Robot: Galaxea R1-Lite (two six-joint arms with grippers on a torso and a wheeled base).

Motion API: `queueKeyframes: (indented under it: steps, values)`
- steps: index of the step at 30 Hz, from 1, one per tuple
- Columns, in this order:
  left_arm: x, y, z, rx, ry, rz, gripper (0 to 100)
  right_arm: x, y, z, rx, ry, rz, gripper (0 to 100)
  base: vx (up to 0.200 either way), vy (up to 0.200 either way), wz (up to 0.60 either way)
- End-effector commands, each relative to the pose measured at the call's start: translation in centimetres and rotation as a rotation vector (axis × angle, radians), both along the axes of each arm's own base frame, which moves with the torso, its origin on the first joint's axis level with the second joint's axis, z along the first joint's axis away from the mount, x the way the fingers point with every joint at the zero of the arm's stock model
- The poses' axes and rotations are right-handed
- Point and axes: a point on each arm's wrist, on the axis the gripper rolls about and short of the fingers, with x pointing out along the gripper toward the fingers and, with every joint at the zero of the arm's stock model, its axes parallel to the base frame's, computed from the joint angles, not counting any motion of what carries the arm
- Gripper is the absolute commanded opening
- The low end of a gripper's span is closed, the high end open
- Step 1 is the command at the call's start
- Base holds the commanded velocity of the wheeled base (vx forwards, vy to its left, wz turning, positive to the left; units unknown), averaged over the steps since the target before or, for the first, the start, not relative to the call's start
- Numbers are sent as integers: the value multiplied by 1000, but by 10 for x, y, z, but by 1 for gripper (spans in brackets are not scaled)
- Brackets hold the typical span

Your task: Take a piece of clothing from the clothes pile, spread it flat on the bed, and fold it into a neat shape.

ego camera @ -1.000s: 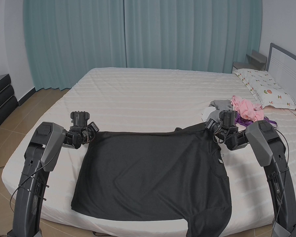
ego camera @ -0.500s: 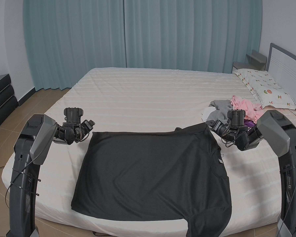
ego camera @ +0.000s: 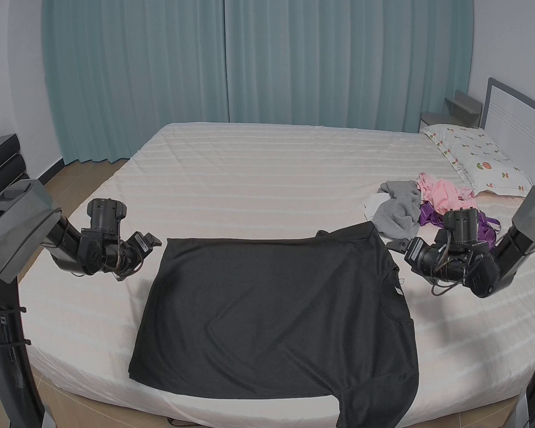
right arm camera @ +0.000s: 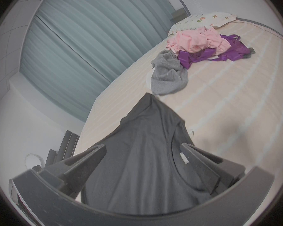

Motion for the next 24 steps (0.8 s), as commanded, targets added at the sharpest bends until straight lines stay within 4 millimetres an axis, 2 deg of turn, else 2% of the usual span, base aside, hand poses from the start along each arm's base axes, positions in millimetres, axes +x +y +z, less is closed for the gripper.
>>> queueKeyframes:
  steps: [1, 6, 10, 16, 24]
  values:
    - [-123, -14, 29, -69, 13, -65, 100, -121, 8, 23, 57, 51, 95, 100, 0, 0, 0]
    - [-148, -25, 8, -98, 73, -104, 100, -142, 6, 11, 126, 138, 111, 100, 0, 0, 0]
    - [-158, -28, 2, -126, 86, -118, 100, -154, 3, 5, 153, 163, 112, 100, 0, 0, 0]
    - [-164, -28, -6, -163, 130, -140, 100, -162, 3, -5, 151, 203, 122, 100, -200, 0, 0]
    - [-164, -28, -7, -166, 137, -144, 100, -163, 3, -5, 159, 209, 131, 100, -175, 0, 0]
